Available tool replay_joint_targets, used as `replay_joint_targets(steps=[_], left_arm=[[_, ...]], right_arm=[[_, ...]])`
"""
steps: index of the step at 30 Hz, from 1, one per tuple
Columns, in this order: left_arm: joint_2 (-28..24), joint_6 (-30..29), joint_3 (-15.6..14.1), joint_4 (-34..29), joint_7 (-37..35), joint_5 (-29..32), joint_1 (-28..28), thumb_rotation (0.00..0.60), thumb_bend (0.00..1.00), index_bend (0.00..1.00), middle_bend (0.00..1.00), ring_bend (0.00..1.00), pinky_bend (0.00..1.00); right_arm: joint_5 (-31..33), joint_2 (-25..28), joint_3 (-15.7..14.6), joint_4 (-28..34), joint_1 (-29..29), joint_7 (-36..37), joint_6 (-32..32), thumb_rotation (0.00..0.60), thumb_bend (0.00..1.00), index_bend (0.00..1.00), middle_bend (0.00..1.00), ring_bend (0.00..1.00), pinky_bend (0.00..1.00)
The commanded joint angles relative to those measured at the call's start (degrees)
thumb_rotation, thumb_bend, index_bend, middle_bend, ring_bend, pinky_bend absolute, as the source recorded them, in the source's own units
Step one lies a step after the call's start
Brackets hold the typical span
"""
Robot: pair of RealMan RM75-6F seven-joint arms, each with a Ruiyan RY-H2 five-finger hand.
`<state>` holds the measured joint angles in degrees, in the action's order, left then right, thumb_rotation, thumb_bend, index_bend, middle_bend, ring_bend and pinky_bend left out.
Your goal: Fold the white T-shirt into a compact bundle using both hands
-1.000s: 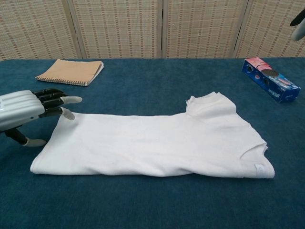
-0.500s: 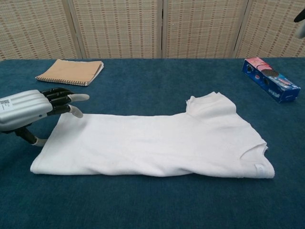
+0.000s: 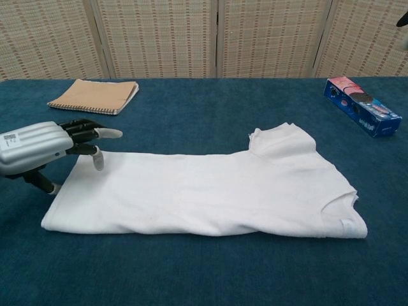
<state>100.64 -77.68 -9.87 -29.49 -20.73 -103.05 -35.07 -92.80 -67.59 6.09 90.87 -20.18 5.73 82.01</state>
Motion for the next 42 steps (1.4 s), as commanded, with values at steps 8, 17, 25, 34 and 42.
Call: replay_joint_targets(steps=[8,17,25,34,42], left_arm=[[-0.37,0.78,0.07,-1.88,0.15,0.25,-0.85,0.6,0.42,0.6,0.14,0.04,0.0],[-1.65,1.82,0.53,-6.17,-0.44,1.22,-1.13,0.6,0.47,0.69,0.21,0.08,0.0],[-5.15,3.46,1.71,-14.2,1.75,2.5,-1.98,0.6,0.5,0.73,0.26,0.13,0.0],[-13.34,5.17,3.87,-28.76,7.21,4.15,-3.39,0.6,0.5,0.73,0.27,0.13,0.0],[-20.18,6.39,4.5,-37.59,11.49,4.72,-3.63,0.6,0.5,0.72,0.27,0.13,0.0]], right_arm=[[0.02,0.04,0.05,-0.15,0.5,0.28,0.64,0.6,0.2,0.44,0.25,0.06,0.0],[0.01,-0.17,0.25,-0.6,0.94,0.98,1.45,0.6,0.2,0.46,0.26,0.06,0.0],[-0.35,-0.57,0.29,-1.18,1.41,1.2,2.45,0.6,0.2,0.47,0.26,0.06,0.0],[-0.77,-0.74,0.7,-1.88,1.62,2.09,3.56,0.6,0.2,0.48,0.26,0.06,0.0],[-1.08,-1.08,0.93,-2.39,1.6,2.77,4.05,0.6,0.2,0.48,0.26,0.06,0.0]])
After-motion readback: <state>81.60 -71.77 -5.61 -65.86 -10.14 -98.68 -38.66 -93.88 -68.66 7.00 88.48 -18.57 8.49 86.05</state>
